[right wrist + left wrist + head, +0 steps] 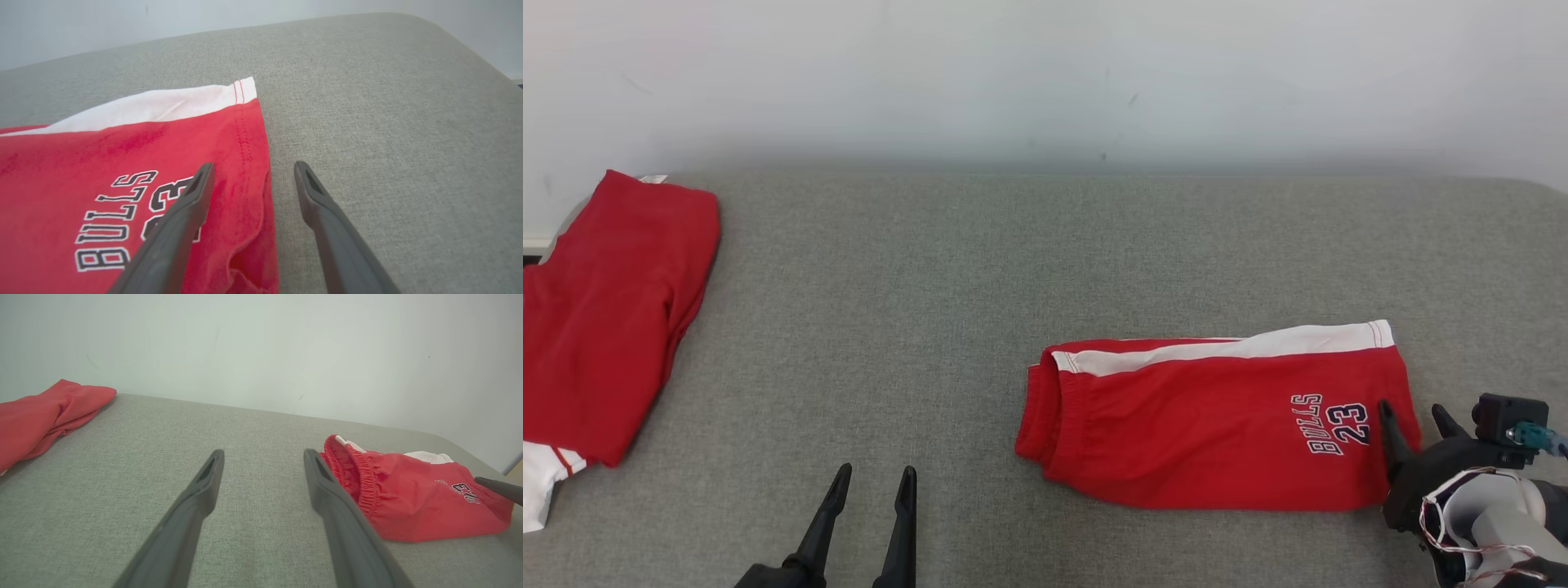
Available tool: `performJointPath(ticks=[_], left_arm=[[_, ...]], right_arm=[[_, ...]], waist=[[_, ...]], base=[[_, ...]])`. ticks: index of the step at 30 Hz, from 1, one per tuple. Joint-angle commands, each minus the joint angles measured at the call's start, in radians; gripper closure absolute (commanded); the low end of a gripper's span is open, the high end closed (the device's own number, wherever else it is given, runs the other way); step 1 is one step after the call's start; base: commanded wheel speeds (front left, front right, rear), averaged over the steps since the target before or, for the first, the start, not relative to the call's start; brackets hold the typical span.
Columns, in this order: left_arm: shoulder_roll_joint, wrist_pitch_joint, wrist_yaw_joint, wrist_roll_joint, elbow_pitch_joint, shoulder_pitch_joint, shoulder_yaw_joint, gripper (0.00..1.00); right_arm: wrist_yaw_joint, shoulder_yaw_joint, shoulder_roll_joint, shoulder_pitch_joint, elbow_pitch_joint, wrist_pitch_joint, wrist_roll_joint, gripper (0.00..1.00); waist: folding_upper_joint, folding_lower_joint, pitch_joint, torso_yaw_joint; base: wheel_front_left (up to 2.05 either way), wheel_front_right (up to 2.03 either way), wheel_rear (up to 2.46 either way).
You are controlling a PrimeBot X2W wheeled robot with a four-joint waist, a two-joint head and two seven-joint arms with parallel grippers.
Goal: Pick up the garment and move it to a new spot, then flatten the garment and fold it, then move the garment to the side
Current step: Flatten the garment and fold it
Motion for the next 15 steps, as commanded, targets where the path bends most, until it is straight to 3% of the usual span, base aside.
performJointPath(ticks=[1, 13, 14, 15], left_arm=[[-0.001, -0.003, 0.001, -0.006, -0.001, -0.013, 0.002, 0.00], [-0.002, -0.003, 0.001, 0.053, 0.025, -0.014, 0.066, 0.00], [-0.002, -0.003, 0.001, 0.056, 0.026, -0.011, 0.075, 0.00], [-0.002, -0.003, 0.002, 0.059, 0.024, -0.007, 0.085, 0.00]], right_arm=[[0.001, 0.004, 0.003, -0.026, 0.033, 0.016, -0.013, 0.00], [0.001, 0.044, 0.058, -0.062, 0.181, 0.069, -0.010, 0.00], [0.001, 0.046, 0.061, -0.058, 0.182, 0.068, -0.003, 0.22], [0.001, 0.050, 0.064, -0.055, 0.183, 0.068, 0.002, 0.55]], waist=[[0.0000, 0.0000, 0.013, 0.005], [0.0000, 0.0000, 0.018, 0.023], [0.0000, 0.0000, 0.015, 0.024], [0.0000, 0.0000, 0.013, 0.024]], base=[[0.00, 0.00, 0.00], [0.00, 0.00, 0.00], [0.00, 0.00, 0.00], [0.00, 0.00, 0.00]])
